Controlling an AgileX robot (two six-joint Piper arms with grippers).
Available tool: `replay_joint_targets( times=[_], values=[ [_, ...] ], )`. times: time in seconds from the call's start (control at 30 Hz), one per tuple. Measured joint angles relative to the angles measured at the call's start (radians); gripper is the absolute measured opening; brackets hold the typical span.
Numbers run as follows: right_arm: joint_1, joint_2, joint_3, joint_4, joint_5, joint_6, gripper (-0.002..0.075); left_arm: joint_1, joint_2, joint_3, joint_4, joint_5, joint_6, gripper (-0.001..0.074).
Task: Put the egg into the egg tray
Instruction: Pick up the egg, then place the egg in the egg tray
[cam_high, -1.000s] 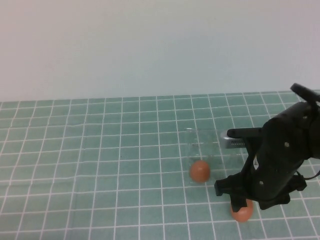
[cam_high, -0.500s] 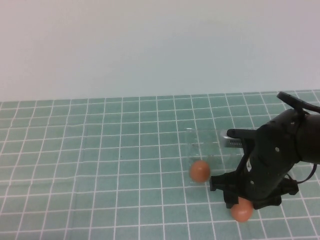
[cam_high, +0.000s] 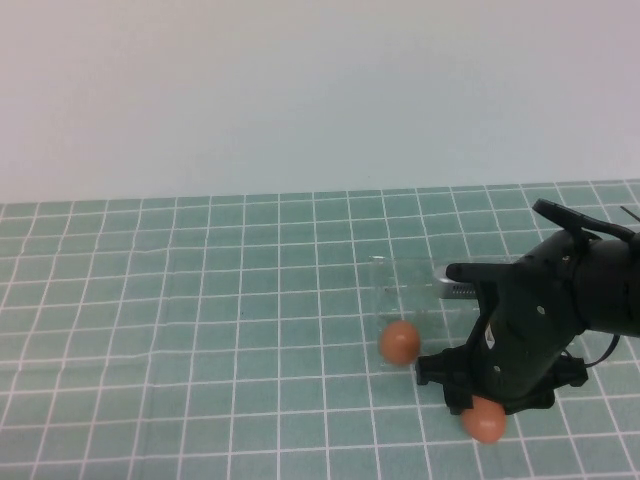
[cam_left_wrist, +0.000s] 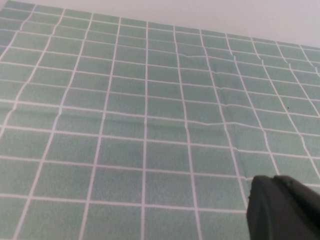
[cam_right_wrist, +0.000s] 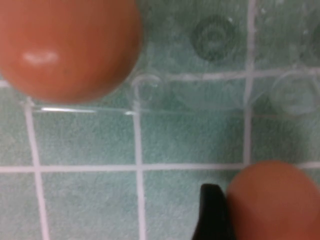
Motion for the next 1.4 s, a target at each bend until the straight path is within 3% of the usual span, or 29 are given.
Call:
replay_joint_targets(
  times=[0.47,0.73,1.0,1.17,1.4],
  values=[
    [0.0,0.0,-0.002,-0.065,0.027,-0.068,0.037,0.0,0.0,0.0,0.0,0.0,0.0,-0.0001],
    [0.0,-0.027,-0.002,-0.013,0.041,-0.216,0.0358,0.0,0.0,0.0,0.0,0.0,0.0,-0.0001],
    [0.0,-0.17,-0.002,-0.046,-0.12,-0.285,0.0357,0.0,0.0,0.0,0.0,0.0,0.0,-0.0001],
    [0.0,-0.189,-0.002,-0.286,-0.272,-0.185,0.0357,0.0,0.0,0.0,0.0,0.0,0.0,-0.0001],
    [0.0,-0.204,0.005,-0.862,-0.372,0.243,0.0357,0.0,0.0,0.0,0.0,0.0,0.0,-0.0001]
  ],
)
